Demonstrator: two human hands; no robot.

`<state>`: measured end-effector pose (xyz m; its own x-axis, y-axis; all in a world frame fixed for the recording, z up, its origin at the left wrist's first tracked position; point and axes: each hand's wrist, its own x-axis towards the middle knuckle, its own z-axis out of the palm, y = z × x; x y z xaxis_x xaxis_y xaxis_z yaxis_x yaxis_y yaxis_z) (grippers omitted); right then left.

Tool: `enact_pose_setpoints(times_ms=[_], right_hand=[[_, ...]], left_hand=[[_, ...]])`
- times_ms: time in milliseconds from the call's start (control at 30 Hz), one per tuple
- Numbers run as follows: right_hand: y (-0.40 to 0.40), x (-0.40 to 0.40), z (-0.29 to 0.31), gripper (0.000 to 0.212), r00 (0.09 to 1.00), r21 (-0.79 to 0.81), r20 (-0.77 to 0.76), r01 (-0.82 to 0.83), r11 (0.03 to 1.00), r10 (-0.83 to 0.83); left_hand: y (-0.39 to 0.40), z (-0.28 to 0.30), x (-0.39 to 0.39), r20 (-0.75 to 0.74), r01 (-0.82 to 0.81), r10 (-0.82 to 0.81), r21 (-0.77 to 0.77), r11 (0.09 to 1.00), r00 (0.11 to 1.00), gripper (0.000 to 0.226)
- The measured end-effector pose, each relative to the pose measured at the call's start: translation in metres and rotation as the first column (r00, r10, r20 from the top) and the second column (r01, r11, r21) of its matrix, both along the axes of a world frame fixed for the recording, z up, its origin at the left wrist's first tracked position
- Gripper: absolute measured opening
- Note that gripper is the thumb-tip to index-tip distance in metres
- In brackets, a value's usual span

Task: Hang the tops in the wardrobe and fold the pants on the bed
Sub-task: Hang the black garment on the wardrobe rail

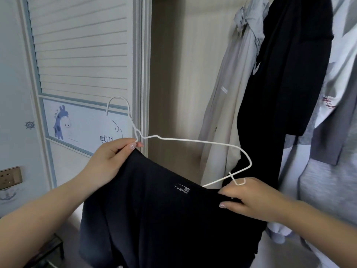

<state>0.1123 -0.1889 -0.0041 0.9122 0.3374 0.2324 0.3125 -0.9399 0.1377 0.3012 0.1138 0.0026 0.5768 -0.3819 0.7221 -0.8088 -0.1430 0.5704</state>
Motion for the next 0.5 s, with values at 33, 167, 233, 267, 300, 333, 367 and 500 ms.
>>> enact_pose_setpoints(times_ms=[33, 167, 233, 267, 300, 333, 367, 500], right_hand=[[-0.004, -0.001, 0.002, 0.038, 1.000, -0.061, -0.001, 0.014, 0.998, -0.014], [-0.022, -0.007, 0.016, 0.034, 0.985, -0.242, 0.163, -0.022, 0.970, 0.063], [-0.025, -0.006, 0.024, 0.030, 0.965, -0.345, 0.228, -0.045, 0.938, 0.130], [-0.023, -0.003, 0.028, 0.028, 0.955, -0.407, 0.241, -0.063, 0.911, 0.174], [-0.021, -0.001, 0.031, 0.027, 0.946, -0.464, 0.243, -0.080, 0.882, 0.213], [-0.017, 0.003, 0.034, 0.026, 0.937, -0.502, 0.244, -0.099, 0.859, 0.251], [-0.013, 0.008, 0.039, 0.027, 0.923, -0.526, 0.246, -0.130, 0.840, 0.296], [0.014, 0.024, 0.049, 0.029, 0.865, -0.544, 0.206, -0.288, 0.788, 0.458]], left_hand=[[0.004, -0.001, 0.001, 0.022, -0.027, 0.026, 0.027, 0.999, 0.999, 0.032], [0.020, -0.017, 0.006, 0.136, -0.098, 0.065, 0.253, 0.963, 0.989, 0.018], [0.020, -0.025, 0.003, 0.198, -0.119, 0.052, 0.343, 0.932, 0.979, 0.024], [0.018, -0.026, 0.001, 0.206, -0.111, 0.037, 0.361, 0.926, 0.978, 0.028], [0.013, -0.025, -0.002, 0.212, -0.096, 0.016, 0.373, 0.923, 0.977, 0.030], [0.007, -0.023, -0.007, 0.225, -0.080, -0.009, 0.385, 0.920, 0.974, 0.032], [0.000, -0.021, -0.012, 0.239, -0.064, -0.036, 0.398, 0.915, 0.970, 0.035], [-0.034, -0.009, -0.035, 0.242, 0.034, -0.125, 0.350, 0.936, 0.962, 0.034]])
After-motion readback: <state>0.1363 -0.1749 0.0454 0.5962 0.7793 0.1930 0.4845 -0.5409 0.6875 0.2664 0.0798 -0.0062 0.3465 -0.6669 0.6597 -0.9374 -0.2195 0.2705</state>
